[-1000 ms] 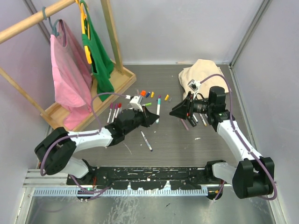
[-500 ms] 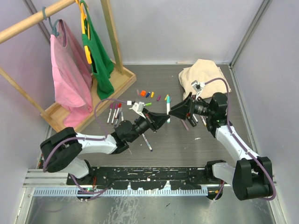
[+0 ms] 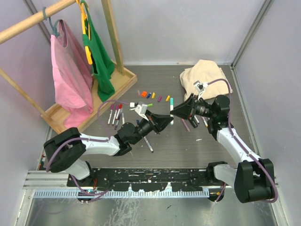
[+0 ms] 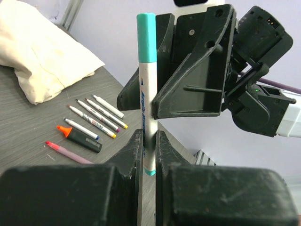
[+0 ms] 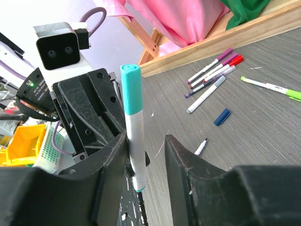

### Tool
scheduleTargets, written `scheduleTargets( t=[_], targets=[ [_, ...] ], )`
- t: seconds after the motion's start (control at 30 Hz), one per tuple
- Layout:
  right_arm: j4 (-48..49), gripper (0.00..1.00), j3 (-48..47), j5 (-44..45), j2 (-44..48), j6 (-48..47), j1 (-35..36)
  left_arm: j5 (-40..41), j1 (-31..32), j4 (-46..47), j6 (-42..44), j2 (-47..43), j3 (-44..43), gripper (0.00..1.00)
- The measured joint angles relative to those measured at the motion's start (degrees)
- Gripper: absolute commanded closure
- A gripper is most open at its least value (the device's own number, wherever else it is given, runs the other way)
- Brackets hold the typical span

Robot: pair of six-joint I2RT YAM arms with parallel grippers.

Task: Open the pen caps
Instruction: Pick up the pen from the center of the board.

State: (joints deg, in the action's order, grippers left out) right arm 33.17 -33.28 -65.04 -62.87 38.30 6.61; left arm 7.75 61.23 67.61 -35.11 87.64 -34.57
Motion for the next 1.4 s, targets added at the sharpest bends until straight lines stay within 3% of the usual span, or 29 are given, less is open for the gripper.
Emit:
scheduleTargets(
  t=[0.23, 0.4, 0.47, 0.57, 0.63, 0.87, 1.17, 1.4],
  targets=[
    [-0.68, 0.75, 0.42, 0.22, 0.17, -0.85, 1.29, 0.09, 0.0, 0.28, -0.17, 0.55, -0.15, 1.0],
    [-1.77, 0.77, 0.42, 0.52, 0.17, -2.23, 2.19, 0.11, 0.04, 0.31, -0.48, 1.2, -0.57, 1.0],
    [-2.01, 0.84, 0.42, 0.61, 0.17, -2.69, 2.27, 0.15, 0.04, 0.31, -0.55, 1.27, -0.57, 0.98],
    [-2.34, 0.94, 0.37, 0.63, 0.22, -3.76, 2.34, 0.2, 0.04, 0.24, -0.68, 1.27, -0.57, 0.88],
    [-3.04, 0.96, 0.2, 0.59, 0.28, -4.57, 2.4, 0.2, 0.04, 0.13, -0.76, 1.27, -0.57, 0.76],
    [-8.48, 0.99, -0.94, 0.35, 0.39, -8.81, 3.1, -0.17, 0.15, 0.24, -1.42, -0.37, 1.33, 0.4],
    [-18.71, 0.99, -4.87, -1.27, 0.5, -17.14, 3.1, -4.63, -3.52, -8.33, 0.15, -13.7, 4.85, 0.04],
    [-26.99, 0.99, -8.72, -5.22, -0.15, -24.72, 3.1, -13.62, -10.73, -21.35, -1.73, -18.38, -1.09, 0.02]
  ],
)
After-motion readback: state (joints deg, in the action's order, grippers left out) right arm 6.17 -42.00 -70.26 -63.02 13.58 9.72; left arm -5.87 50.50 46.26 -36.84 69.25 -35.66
